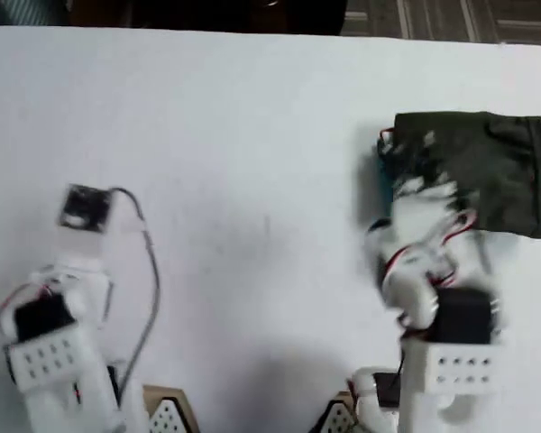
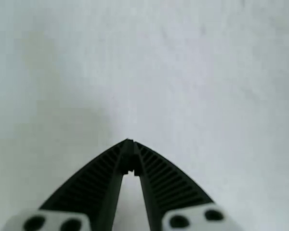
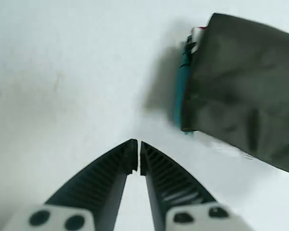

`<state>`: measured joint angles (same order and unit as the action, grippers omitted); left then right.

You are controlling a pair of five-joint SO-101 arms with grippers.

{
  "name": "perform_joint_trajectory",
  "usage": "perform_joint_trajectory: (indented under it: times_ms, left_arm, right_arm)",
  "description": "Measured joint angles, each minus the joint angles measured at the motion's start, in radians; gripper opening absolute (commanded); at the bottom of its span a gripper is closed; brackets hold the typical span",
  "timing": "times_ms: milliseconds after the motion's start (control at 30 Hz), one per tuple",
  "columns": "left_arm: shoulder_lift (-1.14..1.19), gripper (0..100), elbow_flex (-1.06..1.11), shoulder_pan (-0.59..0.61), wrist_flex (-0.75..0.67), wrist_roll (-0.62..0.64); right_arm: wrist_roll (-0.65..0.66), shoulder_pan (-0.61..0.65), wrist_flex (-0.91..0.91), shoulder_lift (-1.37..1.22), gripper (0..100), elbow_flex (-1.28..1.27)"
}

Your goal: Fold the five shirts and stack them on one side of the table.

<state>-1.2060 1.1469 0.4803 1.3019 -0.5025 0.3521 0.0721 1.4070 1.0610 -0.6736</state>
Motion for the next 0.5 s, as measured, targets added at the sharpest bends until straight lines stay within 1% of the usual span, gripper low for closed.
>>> perform_joint_trajectory:
  times_ms: [133, 267, 433, 500]
  left_arm:
    - [-0.276, 5, 0.146, -0.084, 0.005, 0.000]
    - [-0.534, 5, 0.307, -0.097, 0.009, 0.000]
    - [-0.588, 5, 0.384, -0.098, 0.012, 0.000]
    - [-0.591, 5, 0.393, -0.098, 0.012, 0.015]
  right_arm:
    - [-0.003, 0.061, -0.094, 0.180, 2.1, -0.302]
    - [-0.006, 0.069, -0.146, 0.381, 2.1, -0.560]
    - [-0.006, 0.072, -0.157, 0.660, 2.1, -0.821]
    - [-0.006, 0.075, -0.178, 0.704, 2.1, -0.904]
